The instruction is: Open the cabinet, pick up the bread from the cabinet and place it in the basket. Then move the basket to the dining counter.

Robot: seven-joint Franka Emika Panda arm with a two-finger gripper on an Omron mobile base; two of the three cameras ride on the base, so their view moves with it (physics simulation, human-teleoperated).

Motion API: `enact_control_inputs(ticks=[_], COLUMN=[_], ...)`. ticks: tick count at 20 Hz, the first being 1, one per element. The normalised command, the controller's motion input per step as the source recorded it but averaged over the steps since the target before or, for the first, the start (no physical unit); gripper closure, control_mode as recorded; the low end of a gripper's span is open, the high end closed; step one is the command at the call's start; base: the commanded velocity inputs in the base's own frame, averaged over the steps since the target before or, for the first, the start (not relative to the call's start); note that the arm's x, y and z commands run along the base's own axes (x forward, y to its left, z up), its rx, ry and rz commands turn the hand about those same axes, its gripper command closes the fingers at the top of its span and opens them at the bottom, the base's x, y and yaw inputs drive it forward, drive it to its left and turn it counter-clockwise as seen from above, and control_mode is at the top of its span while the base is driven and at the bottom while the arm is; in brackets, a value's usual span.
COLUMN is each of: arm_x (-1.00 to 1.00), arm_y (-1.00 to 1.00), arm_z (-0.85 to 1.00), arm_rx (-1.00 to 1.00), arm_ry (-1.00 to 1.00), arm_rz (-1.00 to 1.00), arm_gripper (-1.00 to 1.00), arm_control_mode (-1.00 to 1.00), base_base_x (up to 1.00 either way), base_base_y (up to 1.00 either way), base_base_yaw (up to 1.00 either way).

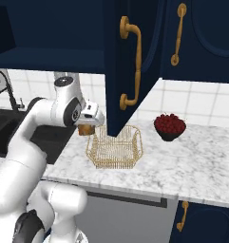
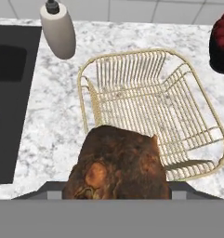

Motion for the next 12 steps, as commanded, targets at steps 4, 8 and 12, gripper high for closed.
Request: enact_control_inputs(ticks=[4, 8, 12], arm_x=[0.59, 0.71, 0.50], arm_y=[-0.38, -0.04, -0.35], arm_z=[-0.71, -0.68, -0.52], arm_rx=[0.00, 0.00, -0.03], arm_ry=[0.05, 0.00, 0.06], arm_rz=[0.11, 0.10, 0.02], arm_gripper=[1.00, 1.00, 1.00], arm_control_mode=[-1.00, -1.00, -1.00], base_base_x=[0.00, 0.00, 0.00], base_base_y=[0.00, 0.00, 0.00], base_base_yaw=[0.00, 0.00, 0.00])
